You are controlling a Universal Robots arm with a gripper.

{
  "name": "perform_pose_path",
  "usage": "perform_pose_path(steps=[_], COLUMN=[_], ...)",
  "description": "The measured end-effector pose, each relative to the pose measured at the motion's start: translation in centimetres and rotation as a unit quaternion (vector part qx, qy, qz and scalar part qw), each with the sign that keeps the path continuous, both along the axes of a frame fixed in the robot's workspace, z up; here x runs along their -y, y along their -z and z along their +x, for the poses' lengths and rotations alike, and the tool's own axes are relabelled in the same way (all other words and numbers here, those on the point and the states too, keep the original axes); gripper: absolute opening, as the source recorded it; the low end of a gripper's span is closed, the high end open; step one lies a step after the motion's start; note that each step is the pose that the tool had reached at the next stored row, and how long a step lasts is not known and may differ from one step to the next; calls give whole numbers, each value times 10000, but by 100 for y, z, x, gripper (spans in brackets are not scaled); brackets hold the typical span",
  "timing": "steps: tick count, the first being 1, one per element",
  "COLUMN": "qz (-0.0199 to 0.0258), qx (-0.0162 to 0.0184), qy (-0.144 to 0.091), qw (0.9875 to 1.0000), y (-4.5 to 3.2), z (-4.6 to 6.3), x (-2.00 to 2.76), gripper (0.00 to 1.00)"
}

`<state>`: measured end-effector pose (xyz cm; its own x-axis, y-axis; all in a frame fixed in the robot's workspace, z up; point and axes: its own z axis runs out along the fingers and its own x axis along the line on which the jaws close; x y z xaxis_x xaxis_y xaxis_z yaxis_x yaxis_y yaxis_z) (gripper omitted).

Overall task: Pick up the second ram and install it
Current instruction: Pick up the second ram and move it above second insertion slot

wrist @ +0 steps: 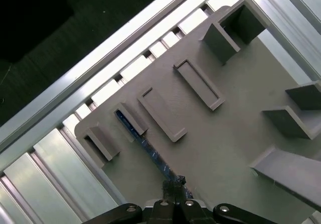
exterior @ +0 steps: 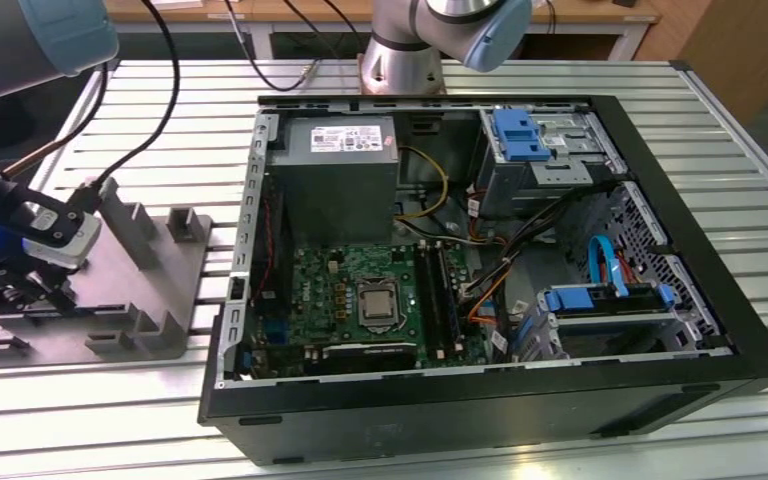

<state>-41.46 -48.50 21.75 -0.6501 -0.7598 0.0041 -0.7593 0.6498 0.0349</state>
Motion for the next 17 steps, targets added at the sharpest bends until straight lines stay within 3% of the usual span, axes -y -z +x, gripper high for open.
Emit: perform_pose_path(steps=[8, 17], qz=[0, 0], qx=[0, 0], qy=[-302, -615], qw=[9995, 9981], y=[0, 0], z=[0, 0], x=[0, 0], gripper=[10, 10])
